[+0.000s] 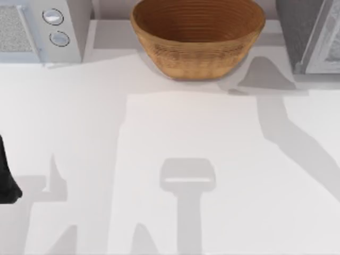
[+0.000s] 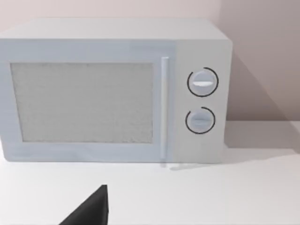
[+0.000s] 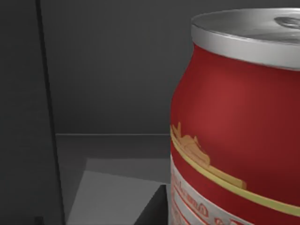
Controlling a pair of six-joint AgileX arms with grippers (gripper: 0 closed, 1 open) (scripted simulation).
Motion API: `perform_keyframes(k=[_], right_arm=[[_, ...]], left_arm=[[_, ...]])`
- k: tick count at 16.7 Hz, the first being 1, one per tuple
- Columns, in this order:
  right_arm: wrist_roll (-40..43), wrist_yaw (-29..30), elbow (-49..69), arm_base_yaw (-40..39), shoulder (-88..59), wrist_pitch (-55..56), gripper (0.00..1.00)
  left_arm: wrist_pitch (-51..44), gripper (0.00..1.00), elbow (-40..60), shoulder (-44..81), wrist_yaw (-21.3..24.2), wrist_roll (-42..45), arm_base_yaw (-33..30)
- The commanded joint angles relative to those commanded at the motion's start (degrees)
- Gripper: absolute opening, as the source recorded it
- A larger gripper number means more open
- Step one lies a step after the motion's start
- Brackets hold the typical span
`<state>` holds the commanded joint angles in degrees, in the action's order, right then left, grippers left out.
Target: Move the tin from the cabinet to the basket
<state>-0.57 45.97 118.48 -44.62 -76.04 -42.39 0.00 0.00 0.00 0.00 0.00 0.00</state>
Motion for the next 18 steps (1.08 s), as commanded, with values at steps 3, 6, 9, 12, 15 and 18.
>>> perform_keyframes(k=[3,6,9,12,15,18], right_arm=[[-0.08,-0.34,-1.03,0.49,0.21,0.35,0.0],[-0.03,-2.53,-6.44,2.68,3.88,2.41,0.0],[0.06,-6.68,-17.34,6.8,10.9,6.29,0.0],[0.17,-12.41,-33.44,12.44,20.55,11.61,0.0],[0.28,-19.18,-52.93,19.04,31.88,17.88,0.0],[0.38,-26.39,-73.18,25.98,43.81,24.51,0.0]], left_arm=[[0.0,1.0,0.0,0.0,0.0,0.0,0.0],[0.0,1.0,0.0,0.0,0.0,0.0,0.0],[0.0,1.0,0.0,0.0,0.0,0.0,0.0],[0.0,1.0,0.0,0.0,0.0,0.0,0.0],[0.0,1.0,0.0,0.0,0.0,0.0,0.0],[0.0,1.0,0.0,0.0,0.0,0.0,0.0]])
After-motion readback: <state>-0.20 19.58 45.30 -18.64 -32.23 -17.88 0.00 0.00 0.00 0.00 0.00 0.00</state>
